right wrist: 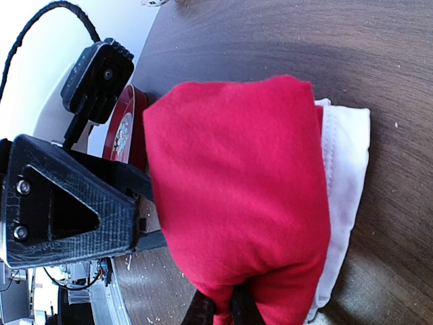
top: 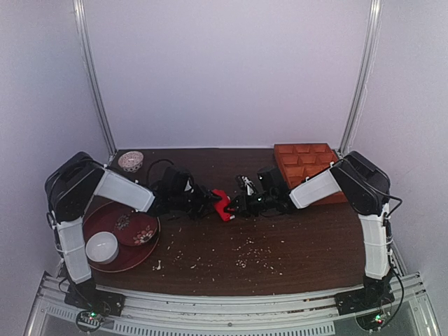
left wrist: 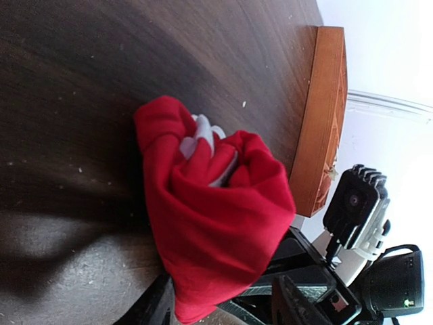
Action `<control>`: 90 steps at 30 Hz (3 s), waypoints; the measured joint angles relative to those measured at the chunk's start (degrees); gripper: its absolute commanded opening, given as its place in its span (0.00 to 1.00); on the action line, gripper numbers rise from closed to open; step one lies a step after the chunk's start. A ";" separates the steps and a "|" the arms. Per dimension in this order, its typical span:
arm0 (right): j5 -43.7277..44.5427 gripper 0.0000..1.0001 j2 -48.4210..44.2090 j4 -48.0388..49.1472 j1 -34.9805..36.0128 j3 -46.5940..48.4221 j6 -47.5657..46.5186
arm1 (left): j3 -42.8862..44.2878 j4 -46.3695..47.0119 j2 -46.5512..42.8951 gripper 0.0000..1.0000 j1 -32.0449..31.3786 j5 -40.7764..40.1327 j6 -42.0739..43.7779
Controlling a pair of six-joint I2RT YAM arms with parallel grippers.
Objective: Roll the underwear
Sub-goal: Pick up the underwear from the center of the board.
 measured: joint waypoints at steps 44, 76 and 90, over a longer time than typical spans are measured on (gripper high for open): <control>0.24 0.31 -0.46 -1.90 -0.09 0.55 -1.46 | 7.80 0.72 9.44 0.00 -0.57 -0.70 -0.02; 7.82 1.00 -16.81 -15.32 -4.94 -4.24 -7.04 | 7.19 -0.90 0.98 0.00 6.75 20.94 15.37; 12.57 1.00 -30.05 -17.86 -8.94 -11.43 -7.30 | 23.52 -13.46 0.79 0.00 6.95 30.03 23.04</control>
